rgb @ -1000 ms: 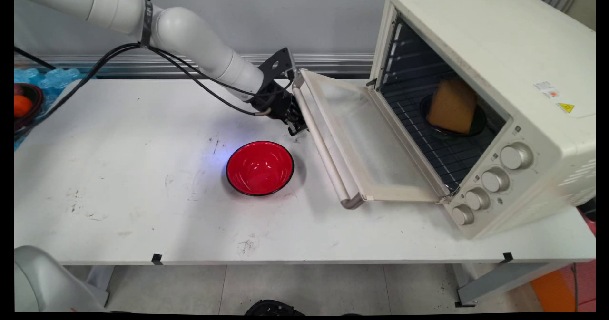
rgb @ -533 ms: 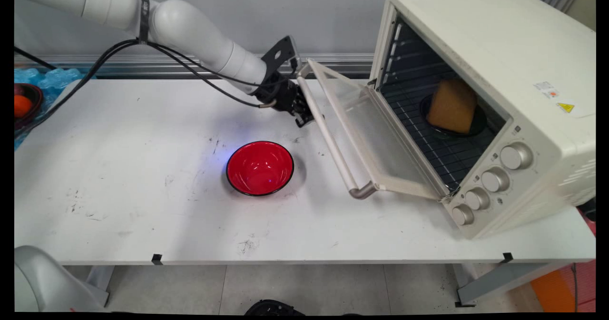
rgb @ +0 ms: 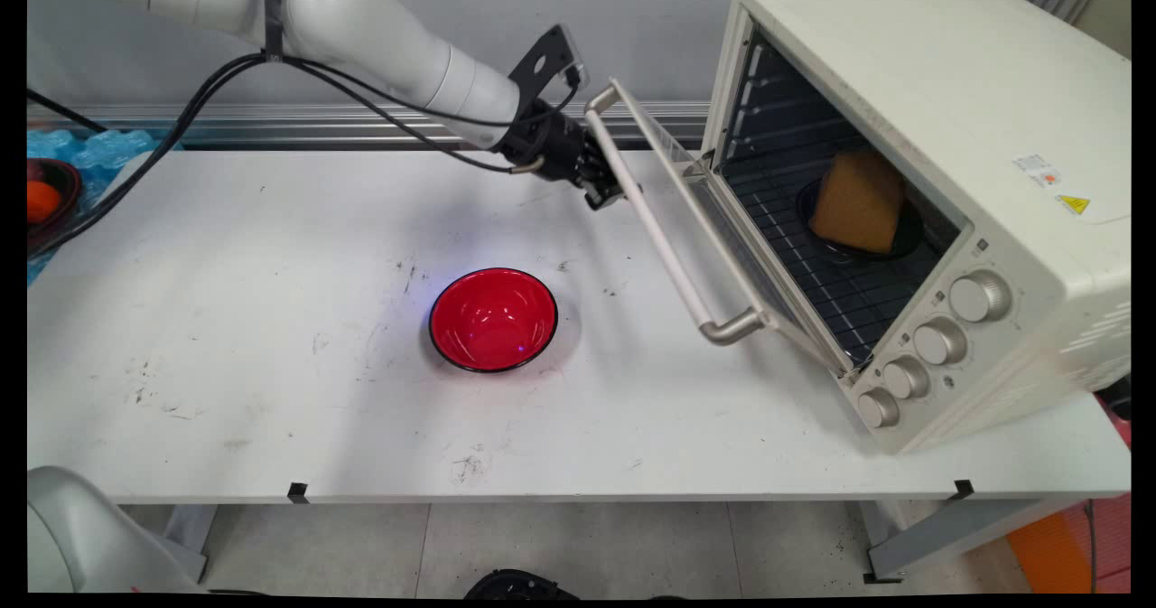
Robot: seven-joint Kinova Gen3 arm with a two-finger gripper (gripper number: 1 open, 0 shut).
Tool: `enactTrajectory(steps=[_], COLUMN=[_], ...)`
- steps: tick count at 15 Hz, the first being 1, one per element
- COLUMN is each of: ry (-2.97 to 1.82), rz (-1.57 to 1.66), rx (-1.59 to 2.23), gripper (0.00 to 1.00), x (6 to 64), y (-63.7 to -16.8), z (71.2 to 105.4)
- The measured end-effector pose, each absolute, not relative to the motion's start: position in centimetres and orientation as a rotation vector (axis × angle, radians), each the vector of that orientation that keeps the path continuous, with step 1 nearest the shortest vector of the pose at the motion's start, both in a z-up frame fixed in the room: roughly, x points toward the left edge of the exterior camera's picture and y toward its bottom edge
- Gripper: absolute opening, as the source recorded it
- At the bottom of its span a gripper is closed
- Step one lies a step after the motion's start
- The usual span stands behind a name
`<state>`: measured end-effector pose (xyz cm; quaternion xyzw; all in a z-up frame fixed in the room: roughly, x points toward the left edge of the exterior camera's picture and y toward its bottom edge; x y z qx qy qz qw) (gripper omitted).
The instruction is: Close the oven
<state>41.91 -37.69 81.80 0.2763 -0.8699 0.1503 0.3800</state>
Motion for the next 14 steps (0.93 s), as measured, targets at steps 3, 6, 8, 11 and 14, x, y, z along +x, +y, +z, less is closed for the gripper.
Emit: enactTrajectory(steps=[3,6,8,11,14], ry=[-2.185,-2.151,-2.125,-2.094,-2.076], rz=[0.395,0.408,0.418,0.429,0.436], rx=[0.703,0.697,0.694,0.689,0.685], gripper=[0.0,0.0,0.0,0.0,0.0], x=[41.2,40.3,39.6,38.7,38.1], y=[-38.1,-38.5,-38.8,-39.2,-39.4], z=[83.1,84.4,85.3,86.4,87.1])
